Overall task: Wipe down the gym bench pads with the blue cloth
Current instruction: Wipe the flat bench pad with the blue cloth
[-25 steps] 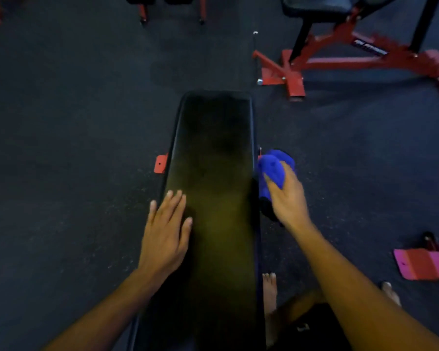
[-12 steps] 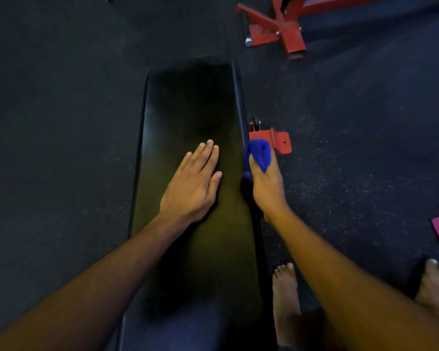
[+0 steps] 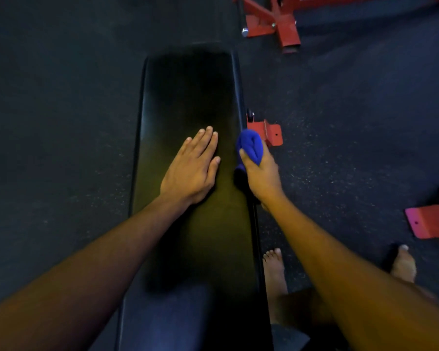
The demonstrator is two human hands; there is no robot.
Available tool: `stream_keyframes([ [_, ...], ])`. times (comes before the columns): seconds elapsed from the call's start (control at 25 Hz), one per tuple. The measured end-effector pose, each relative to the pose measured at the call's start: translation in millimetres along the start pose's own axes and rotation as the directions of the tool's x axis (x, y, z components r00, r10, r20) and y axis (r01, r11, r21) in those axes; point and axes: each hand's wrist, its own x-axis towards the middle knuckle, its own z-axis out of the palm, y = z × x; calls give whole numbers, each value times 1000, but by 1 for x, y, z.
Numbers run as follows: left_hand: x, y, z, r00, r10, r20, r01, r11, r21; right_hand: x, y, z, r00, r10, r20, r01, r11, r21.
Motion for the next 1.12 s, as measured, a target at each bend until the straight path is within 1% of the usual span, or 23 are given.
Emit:
stream_keyframes([
  [0.12, 0, 0, 1, 1000, -8, 4, 8, 1000, 9, -74, 26, -14, 999, -14, 47, 13, 1000, 14],
  [0.2, 2, -1, 2, 1000, -18, 1, 17, 1000, 18, -82, 31, -15, 997, -31, 65, 30, 999, 17],
  [0.28, 4, -3, 4, 1000, -17, -5, 17, 1000, 13, -50, 20, -7, 999, -26, 26, 25, 999, 25],
  [0.4, 0, -3, 4, 1000, -5, 5, 5, 1000, 5, 34, -14, 4, 998, -39, -43, 39, 999, 9],
  [0.48, 3, -8, 7, 1000, 8, -15, -8, 1000, 9, 86, -31, 10, 999, -25, -39, 25, 1000, 4],
  [0.56, 3, -9, 7, 1000, 15, -18, -15, 1000, 5, 104, -38, 14, 999, -7, -45, 7, 1000, -5],
  [0.64, 0, -7, 3, 1000, 2, -5, -2, 1000, 3, 88, -38, 14, 998, -16, -65, 17, 1000, 11],
  [0.76, 1, -4, -1, 1000, 17, 0, -17, 1000, -15, 17, -12, 7, 994, 47, -99, -45, 999, 18],
  [0.84, 0, -5, 0, 1000, 7, -9, -7, 1000, -2, -33, 12, 0, 997, 45, -63, -45, 999, -4],
  [0.92, -2, -5, -2, 1000, -19, 2, 19, 1000, -6, -63, 17, -11, 998, 53, 23, -52, 997, -61],
  [1.0, -3, 1, -11, 1000, -22, 22, 22, 1000, -19, -79, 2, -33, 988, 69, 138, -48, 987, -154],
  [1.08, -8, 9, -20, 999, -45, 28, 46, 998, -38, -89, -19, -55, 972, 39, 234, 18, 971, -238],
  [1.12, -14, 9, -24, 996, -89, 17, 90, 994, -69, -90, -29, -66, 968, 0, 252, 70, 960, -270],
])
